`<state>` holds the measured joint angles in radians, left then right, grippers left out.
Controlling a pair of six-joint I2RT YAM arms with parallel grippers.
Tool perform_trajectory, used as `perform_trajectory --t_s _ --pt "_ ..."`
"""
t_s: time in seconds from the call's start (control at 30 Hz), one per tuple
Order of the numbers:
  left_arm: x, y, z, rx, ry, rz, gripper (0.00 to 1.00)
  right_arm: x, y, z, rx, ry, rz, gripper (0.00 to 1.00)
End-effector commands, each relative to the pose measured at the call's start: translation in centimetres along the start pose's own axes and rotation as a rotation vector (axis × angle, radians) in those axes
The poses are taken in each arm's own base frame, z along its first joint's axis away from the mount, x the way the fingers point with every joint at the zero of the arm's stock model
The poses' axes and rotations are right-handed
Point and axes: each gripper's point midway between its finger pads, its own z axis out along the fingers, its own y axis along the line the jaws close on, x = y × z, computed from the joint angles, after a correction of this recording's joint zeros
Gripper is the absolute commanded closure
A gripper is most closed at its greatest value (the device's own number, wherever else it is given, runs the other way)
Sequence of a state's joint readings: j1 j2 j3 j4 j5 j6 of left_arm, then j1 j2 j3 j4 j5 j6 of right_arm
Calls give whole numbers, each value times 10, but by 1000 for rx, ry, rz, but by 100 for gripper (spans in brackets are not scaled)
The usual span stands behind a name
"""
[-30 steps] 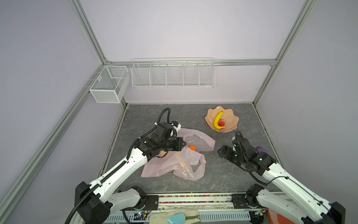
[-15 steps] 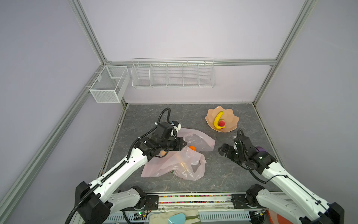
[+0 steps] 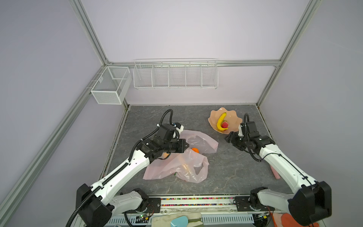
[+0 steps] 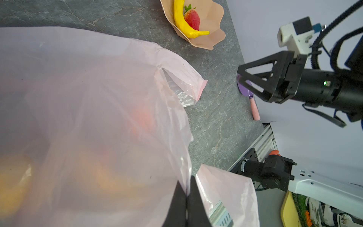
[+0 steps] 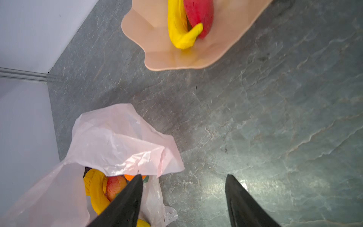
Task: Place the fruits into the plastic bag
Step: Pick up the fruit from the plate.
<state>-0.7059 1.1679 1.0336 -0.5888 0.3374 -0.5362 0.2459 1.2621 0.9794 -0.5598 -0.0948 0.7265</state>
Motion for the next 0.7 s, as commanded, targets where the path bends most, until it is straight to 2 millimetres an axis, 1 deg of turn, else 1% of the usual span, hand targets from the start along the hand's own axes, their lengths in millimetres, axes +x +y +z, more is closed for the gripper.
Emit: perform_trajectory --t_s 0.0,0.03,0.17,0.33,0.47,0.67 --pt "-1 0 -4 3 -10 22 100 -21 6 7 -5 4 -58 35" --pt "-1 0 -5 2 -9 23 100 -35 -1 10 17 -6 -40 36" --pt "0 0 -6 -3 -7 25 100 -63 -7 27 74 8 -53 38" --pt "1 2 -7 -10 -7 24 100 -93 -10 55 115 25 -59 41" --pt "2 3 -7 -16 -5 22 100 -108 -11 80 129 55 -60 41" --pt "2 4 -8 -21 -6 16 100 -116 -18 119 149 103 -41 39"
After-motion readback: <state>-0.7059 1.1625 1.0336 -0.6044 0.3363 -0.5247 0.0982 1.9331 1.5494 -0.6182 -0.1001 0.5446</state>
